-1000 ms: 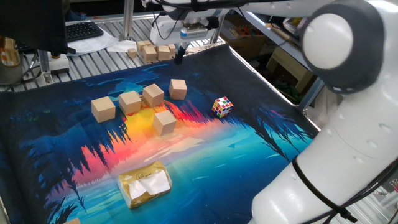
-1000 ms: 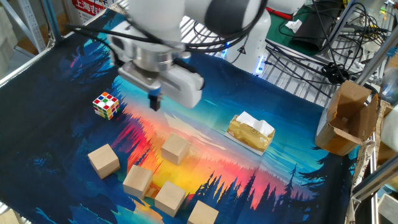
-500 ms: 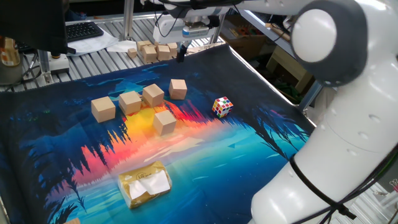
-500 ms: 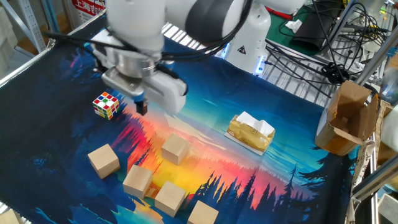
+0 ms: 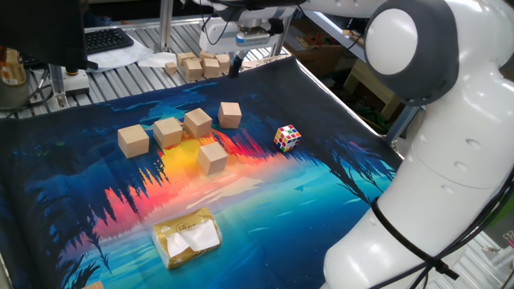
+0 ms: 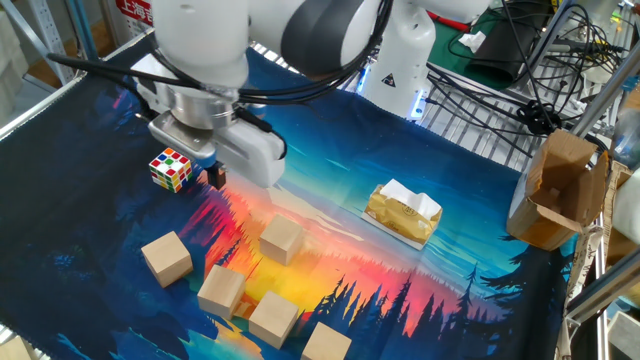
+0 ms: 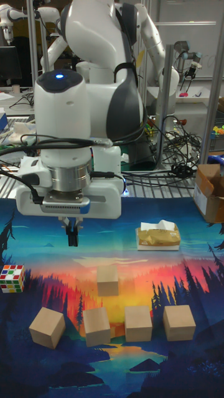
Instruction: Stack the blocks in a vertical line of five
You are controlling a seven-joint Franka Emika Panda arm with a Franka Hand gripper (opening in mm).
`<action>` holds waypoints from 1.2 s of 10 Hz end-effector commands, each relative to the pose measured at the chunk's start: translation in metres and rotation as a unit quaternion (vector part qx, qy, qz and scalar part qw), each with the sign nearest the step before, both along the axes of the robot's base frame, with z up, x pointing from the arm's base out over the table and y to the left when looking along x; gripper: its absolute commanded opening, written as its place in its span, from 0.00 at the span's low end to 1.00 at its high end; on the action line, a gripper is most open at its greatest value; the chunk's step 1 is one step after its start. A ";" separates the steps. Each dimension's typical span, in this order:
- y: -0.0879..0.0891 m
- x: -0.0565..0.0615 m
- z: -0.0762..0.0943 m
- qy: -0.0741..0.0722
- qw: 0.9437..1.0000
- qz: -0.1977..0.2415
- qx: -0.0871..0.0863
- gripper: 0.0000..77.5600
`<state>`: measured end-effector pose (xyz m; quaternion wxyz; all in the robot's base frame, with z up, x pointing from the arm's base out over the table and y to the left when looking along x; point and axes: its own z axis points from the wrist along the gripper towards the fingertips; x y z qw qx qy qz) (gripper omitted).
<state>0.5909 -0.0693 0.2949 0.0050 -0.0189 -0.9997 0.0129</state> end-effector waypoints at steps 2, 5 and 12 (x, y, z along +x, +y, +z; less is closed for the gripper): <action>-0.001 0.001 0.002 -0.003 1.000 -0.004 -0.001 0.00; -0.001 0.001 0.002 -0.005 1.000 -0.005 -0.002 0.00; -0.001 0.001 0.002 -0.003 1.000 -0.016 0.012 0.00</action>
